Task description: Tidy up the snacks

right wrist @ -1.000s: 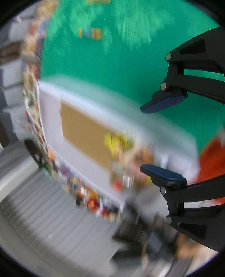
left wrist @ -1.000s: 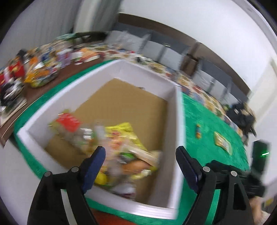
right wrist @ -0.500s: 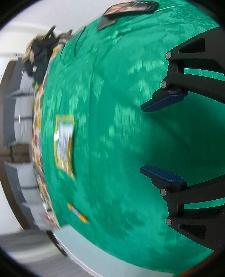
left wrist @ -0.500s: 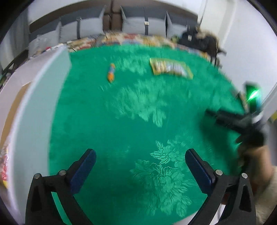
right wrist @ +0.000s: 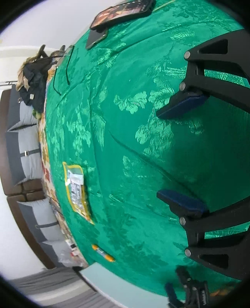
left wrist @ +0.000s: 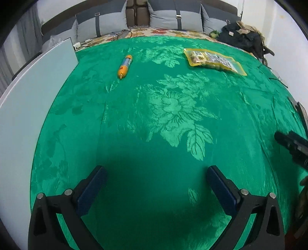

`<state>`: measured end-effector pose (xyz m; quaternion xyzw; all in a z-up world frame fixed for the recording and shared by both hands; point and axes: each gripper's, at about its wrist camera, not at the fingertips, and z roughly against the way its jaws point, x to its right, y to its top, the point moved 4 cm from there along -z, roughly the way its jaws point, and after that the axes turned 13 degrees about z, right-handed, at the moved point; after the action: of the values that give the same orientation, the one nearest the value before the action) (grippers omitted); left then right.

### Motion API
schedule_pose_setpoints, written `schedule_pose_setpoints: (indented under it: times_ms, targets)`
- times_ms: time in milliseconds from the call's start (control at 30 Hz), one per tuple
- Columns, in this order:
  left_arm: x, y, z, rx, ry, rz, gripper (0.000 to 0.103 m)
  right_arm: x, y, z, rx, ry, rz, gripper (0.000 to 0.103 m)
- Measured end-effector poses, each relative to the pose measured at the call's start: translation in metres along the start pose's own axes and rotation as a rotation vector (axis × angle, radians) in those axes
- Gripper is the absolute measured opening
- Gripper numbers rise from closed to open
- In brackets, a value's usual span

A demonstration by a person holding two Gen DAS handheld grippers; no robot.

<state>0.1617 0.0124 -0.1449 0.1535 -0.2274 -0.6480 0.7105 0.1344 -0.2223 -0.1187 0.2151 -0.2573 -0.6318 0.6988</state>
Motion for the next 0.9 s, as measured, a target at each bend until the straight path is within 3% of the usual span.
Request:
schedule_pose_setpoints:
  times_ms: [167, 533, 800, 900]
  targets:
    - [-0.0007, 0.0034, -0.0016, 0.030, 0.001, 0.011, 0.103, -0.0090, -0.0002, -0.0058, -0.032, -0.034, 0.059, 0.090]
    - [-0.0013, 0.0019, -0.0006, 0.047, 0.001, 0.014, 0.103, -0.0079, -0.0011, -0.0058, -0.032, -0.030, 0.059, 0.091]
    - [-0.0015, -0.0005, 0.0008, 0.028, -0.009, -0.008, 0.103, -0.0078, -0.0012, -0.0059, -0.031, -0.032, 0.057, 0.092]
    - [0.0001, 0.0060, -0.0028, -0.033, -0.016, -0.041, 0.103, -0.0078, -0.0012, -0.0059, -0.031, -0.032, 0.056, 0.092]
